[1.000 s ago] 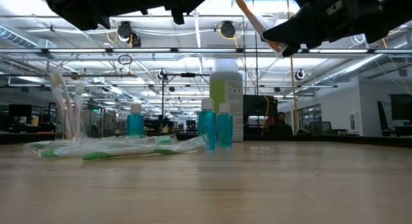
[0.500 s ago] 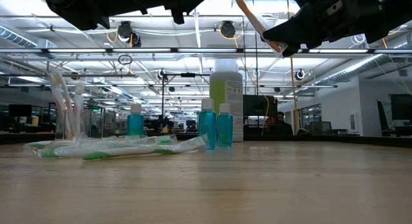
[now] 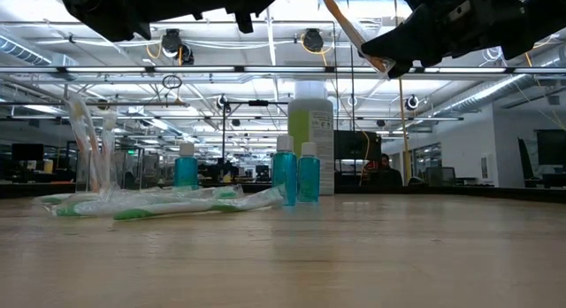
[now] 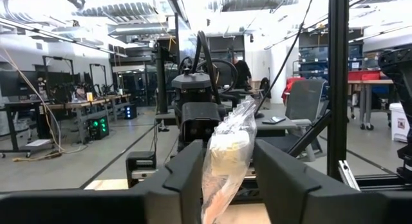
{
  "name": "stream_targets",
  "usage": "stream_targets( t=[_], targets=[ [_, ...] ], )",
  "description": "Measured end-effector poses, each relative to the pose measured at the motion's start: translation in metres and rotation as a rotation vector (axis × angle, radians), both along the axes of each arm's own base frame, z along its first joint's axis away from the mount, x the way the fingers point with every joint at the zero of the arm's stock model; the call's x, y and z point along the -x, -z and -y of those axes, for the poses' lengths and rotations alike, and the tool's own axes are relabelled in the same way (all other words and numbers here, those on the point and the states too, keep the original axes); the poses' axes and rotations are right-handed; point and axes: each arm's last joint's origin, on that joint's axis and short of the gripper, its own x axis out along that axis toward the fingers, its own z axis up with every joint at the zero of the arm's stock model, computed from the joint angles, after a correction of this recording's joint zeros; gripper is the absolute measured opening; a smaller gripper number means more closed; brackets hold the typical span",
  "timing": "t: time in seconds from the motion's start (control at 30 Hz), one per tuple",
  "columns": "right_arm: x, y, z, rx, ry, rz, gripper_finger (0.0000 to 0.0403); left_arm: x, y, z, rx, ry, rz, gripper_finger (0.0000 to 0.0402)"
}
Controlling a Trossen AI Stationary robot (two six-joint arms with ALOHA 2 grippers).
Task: Pick & Place toothbrushing station
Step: Put the orange toothbrush into the left section of the transparent organizer
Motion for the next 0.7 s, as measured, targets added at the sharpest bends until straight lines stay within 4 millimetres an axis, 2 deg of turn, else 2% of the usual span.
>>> stream_targets(
  t=[0.2,0.5,0.7],
  targets=[
    [0.0,0.0,0.0,0.0,0.0,0.0,0.002,0.0,-0.0001,0.0,0.001,0.0,0.0,0.0106],
    [0.0,0.0,0.0,0.0,0.0,0.0,0.002,0.0,-0.0001,0.0,0.003,0.001,0.0,0.0101],
    [0.0,0.0,0.0,0.0,0.001,0.0,0.002,0.0001,0.0,0.0,-0.005,-0.001,-0.001,0.0079]
  ],
)
